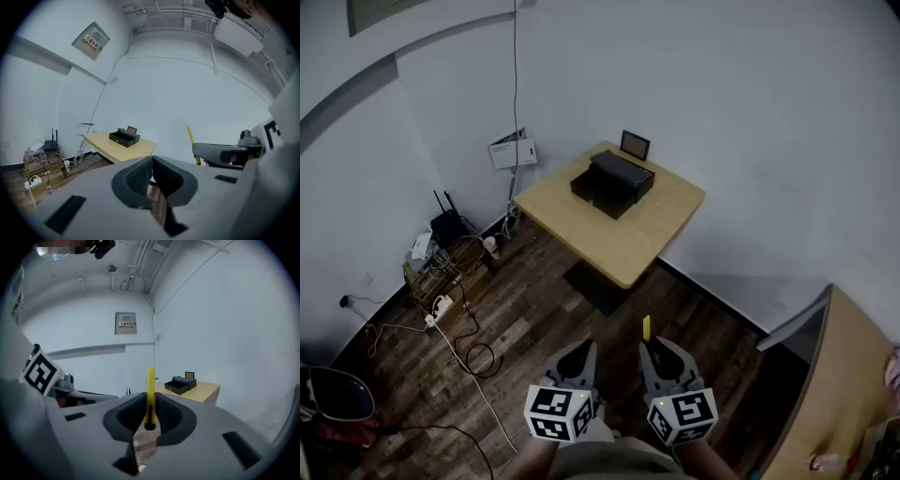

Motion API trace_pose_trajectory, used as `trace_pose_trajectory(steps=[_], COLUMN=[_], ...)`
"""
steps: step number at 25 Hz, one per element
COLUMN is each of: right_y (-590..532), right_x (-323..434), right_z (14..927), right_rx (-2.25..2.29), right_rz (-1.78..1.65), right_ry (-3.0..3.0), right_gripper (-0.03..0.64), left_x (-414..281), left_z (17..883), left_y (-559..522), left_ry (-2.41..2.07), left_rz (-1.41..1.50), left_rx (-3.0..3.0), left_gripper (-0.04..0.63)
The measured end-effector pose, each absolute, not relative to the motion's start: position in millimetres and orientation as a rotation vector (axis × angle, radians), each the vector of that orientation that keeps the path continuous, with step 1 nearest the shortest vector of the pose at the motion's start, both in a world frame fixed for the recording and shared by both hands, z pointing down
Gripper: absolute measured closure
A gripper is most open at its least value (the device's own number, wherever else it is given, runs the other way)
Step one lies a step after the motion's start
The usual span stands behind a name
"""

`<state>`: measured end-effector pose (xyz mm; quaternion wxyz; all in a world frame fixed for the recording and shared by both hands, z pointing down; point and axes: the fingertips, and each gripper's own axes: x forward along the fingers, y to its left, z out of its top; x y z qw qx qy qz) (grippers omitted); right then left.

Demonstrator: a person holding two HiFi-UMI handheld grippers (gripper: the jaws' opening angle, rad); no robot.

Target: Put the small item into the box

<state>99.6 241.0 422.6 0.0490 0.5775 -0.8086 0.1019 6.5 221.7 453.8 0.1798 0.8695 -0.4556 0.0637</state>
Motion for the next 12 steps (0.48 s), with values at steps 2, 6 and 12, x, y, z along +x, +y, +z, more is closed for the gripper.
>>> trace_pose_trajectory(steps=[2,6,12], right_y=[256,279,292], right_x=[101,101,92], right_z=[422,424,421], right_rx=[1.758,1.76,1.738], right_rz=[0.313,0.332,0.323], right_ry=[-2.467,-2.475,-2.497], right_gripper=[0.568,0.568,0.568], left_x=[10,13,6], left_z=[451,446,440], left_y=[236,258,270], left_ry=[-1.286,-1.286,-1.3], left_rz=[0.176,0.173,0.152], left_rx=[2.463,2.473,2.466], left_gripper=[0.592,0.592,0.592])
